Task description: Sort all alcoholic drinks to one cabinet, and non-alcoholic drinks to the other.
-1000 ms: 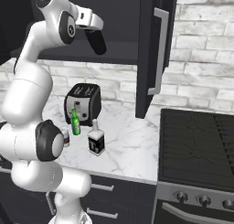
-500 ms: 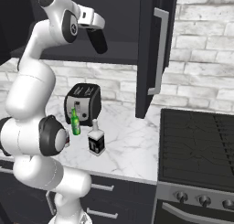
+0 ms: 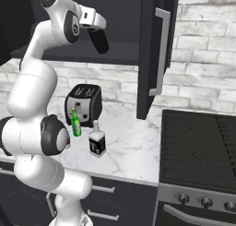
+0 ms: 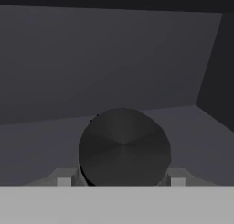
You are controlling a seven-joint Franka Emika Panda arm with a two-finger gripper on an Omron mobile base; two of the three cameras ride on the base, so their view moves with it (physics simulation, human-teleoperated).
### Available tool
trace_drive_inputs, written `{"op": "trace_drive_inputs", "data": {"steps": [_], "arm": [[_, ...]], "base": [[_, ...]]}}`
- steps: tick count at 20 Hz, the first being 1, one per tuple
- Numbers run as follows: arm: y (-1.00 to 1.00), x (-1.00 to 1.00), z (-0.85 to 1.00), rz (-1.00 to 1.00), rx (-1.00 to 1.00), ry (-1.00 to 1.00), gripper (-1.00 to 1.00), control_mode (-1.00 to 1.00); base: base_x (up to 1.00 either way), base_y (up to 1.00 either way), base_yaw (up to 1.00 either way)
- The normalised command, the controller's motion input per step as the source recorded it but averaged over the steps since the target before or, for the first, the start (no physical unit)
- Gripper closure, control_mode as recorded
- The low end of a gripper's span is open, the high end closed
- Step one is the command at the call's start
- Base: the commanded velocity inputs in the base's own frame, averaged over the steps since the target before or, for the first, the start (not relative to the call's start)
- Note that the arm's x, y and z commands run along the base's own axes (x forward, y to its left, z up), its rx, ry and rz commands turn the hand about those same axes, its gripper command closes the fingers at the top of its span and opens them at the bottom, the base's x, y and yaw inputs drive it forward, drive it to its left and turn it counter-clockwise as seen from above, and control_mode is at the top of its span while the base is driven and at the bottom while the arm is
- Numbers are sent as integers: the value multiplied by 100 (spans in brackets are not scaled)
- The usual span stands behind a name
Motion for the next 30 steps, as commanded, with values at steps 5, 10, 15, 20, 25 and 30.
{"op": "trace_drive_inputs", "data": {"steps": [5, 10, 15, 20, 25, 30], "arm": [[0, 8, -7, 0, 0, -1, 100, -100], [0, 5, -7, 0, 0, -1, 100, -100], [0, 2, -6, 0, 0, -1, 100, -100], [0, 3, -3, 0, 0, -1, -100, -100], [0, 13, 0, 0, 0, -3, -100, -100], [0, 23, 0, 0, 0, -3, -100, -100]], "base": [[0, 0, 0], [0, 0, 0], [0, 0, 0], [0, 0, 0], [0, 0, 0], [0, 0, 0]]}}
